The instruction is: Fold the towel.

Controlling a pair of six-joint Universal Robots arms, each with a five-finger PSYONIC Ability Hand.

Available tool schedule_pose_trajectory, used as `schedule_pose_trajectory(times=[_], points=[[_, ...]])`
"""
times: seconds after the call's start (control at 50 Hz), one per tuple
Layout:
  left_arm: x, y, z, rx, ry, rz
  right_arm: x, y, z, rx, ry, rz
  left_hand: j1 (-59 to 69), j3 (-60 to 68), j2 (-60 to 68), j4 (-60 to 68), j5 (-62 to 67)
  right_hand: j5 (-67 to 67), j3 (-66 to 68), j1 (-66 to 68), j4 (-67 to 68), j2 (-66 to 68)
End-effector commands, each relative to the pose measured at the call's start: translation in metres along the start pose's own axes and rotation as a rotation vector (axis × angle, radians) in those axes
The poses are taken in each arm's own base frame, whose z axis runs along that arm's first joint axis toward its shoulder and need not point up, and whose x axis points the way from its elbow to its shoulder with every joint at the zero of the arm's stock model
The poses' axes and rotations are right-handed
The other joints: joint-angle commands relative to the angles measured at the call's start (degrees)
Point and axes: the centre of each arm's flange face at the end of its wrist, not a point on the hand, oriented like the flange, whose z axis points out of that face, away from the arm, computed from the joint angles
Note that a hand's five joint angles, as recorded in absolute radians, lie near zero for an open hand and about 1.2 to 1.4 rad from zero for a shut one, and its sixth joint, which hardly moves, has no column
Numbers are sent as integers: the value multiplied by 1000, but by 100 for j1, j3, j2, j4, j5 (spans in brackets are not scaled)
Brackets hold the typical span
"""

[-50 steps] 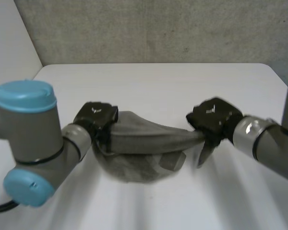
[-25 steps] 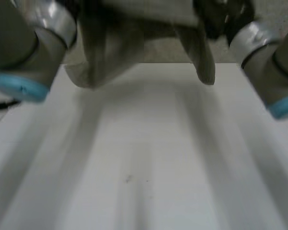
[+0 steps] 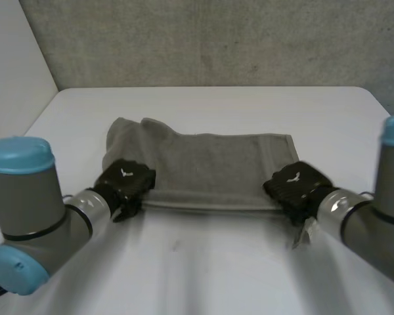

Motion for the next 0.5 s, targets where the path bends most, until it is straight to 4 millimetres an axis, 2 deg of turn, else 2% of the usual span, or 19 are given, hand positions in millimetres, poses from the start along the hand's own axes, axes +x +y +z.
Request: schedule_pose_trajectory(times=[0.02,0.04,0.06,0.08,0.3,0.5], points=[[-7,-33,-17,115,-44,-6,26,1,-28,78,56,111,-738,-934,-947,-948,-776,286,351,411,386,339],[-7,-33,-17,115,-44,-6,26,1,-28,78,56,111,-750,-946,-959,-960,-788,286,351,411,386,339],[-7,-33,-16,125,-48,-2,31,5,-30,90,61,129,-2416,-2611,-2624,-2625,-2453,286,351,411,386,339],[-6,-32,-15,128,-52,-1,37,9,-30,100,80,150,-3298,-3494,-3507,-3508,-3336,286,351,411,386,339],[-1,4,-9,9,-93,-24,62,25,-16,172,170,367,-3576,-3772,-3785,-3786,-3614,286,351,411,386,339],[-8,16,-9,8,-160,-29,62,35,-10,139,165,393,-3593,-3789,-3802,-3803,-3631,286,351,411,386,339]])
